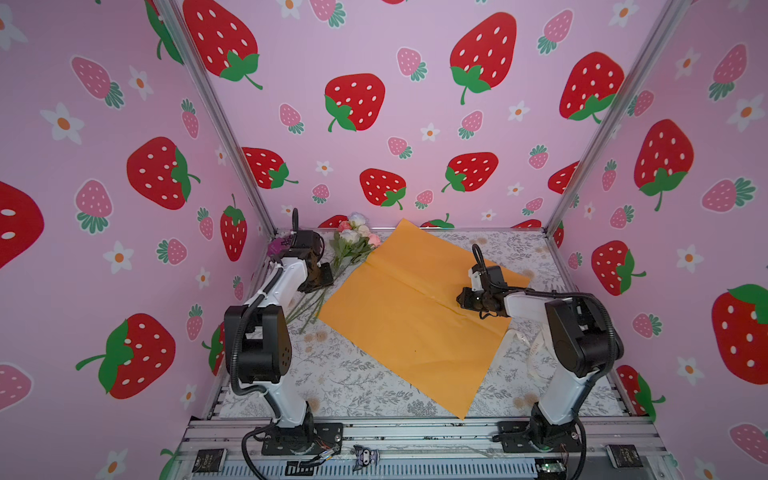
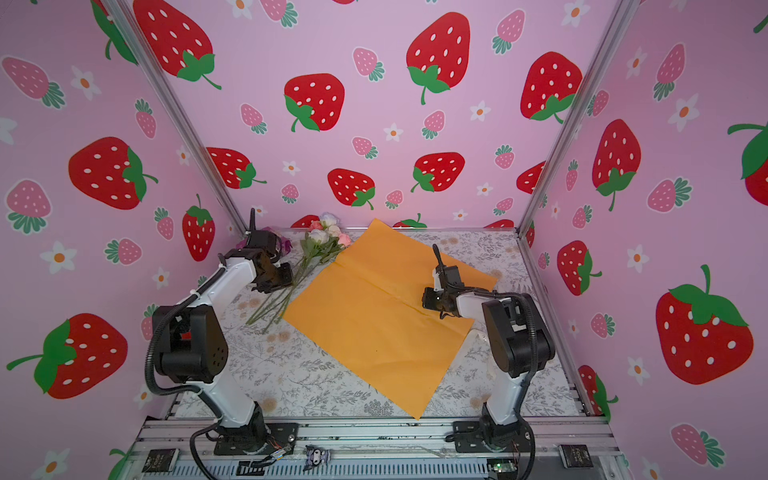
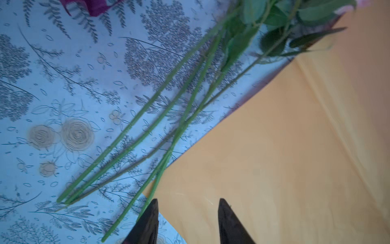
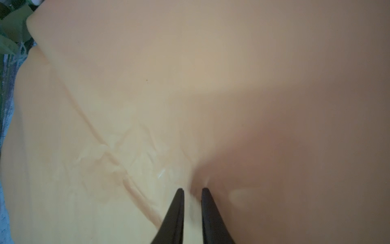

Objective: Tie the bouquet of fake flowers
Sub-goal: 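Lower the left gripper onto a rose stem beside the purple package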

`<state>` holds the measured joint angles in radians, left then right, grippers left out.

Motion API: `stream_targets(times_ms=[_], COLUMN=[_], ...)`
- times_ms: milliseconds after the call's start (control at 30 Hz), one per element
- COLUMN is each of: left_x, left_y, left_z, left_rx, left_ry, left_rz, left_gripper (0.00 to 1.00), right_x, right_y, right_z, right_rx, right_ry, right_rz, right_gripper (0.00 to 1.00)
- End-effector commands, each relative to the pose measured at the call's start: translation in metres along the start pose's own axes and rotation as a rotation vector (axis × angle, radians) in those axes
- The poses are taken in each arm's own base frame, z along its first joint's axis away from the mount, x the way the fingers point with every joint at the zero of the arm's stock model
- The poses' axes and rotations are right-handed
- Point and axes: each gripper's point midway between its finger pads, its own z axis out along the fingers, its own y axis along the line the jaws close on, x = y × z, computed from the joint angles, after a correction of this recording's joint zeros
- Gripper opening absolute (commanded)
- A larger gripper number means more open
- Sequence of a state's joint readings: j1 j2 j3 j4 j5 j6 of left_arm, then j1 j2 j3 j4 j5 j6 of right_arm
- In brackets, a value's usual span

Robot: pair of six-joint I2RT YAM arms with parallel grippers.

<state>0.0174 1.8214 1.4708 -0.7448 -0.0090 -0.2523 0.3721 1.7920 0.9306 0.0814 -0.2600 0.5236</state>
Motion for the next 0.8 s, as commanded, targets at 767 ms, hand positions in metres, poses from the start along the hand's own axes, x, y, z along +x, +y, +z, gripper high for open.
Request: stream_targets(times_ms=[767], left_x=[-0.054], left_y=[0.013], left_z=[0.096], left_rx=[-0.053], left_ry=[0.213], left_rz=[0.517], left_gripper=[0.39], right_x=[-0.009], right_y=[0.034], right_z=[-0.046], right_rx=[-0.086], right_ry=[0.003], right_rz=[-0.053], right_gripper=[0.30])
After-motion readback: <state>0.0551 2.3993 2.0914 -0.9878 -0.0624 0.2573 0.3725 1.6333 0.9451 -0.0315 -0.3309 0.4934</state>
